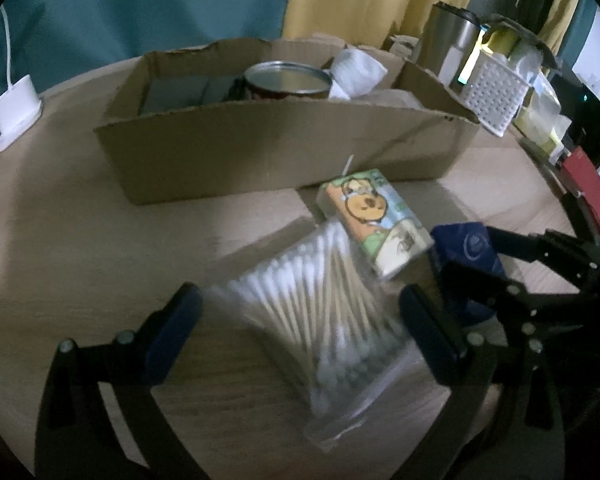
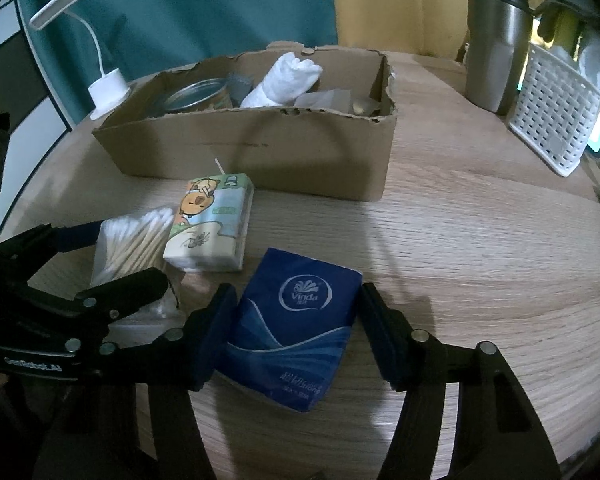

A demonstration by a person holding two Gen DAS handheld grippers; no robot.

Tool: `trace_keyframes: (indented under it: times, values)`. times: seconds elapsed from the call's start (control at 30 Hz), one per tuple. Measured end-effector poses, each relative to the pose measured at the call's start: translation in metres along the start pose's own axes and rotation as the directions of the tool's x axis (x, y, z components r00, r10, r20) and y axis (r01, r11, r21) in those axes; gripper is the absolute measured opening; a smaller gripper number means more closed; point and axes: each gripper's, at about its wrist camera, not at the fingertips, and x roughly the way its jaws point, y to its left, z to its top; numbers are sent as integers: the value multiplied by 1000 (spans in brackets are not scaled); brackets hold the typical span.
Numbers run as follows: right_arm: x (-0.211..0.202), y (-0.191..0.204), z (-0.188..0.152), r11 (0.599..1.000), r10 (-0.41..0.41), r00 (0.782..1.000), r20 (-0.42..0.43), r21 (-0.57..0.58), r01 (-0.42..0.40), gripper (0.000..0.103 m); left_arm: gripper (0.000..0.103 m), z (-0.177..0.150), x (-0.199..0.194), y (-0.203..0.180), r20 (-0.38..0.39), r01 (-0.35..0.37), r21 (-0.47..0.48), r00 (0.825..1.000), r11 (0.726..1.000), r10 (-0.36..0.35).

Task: Organize objects
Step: 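Grasp the cotton swab bag with the left gripper while the right grasps the blue Vinda tissue pack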

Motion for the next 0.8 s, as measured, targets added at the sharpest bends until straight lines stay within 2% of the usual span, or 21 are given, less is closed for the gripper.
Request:
trace_keyframes:
  times: [0.3, 0.43, 0.8]
  values:
    - [-2, 1, 3, 1000, 2, 1000, 13, 3, -2, 60, 98, 0, -1, -2, 1, 7, 19, 1000, 1000, -7]
    - [-4, 2, 4, 1000, 3, 1000, 20, 0, -3, 58, 87, 0, -3, -3, 2, 16, 31, 1000, 999, -16]
    - [-10, 7, 7, 1000, 10, 999, 40, -8, -10, 58, 66, -2, -14, -2, 22, 35, 44, 999, 998, -36]
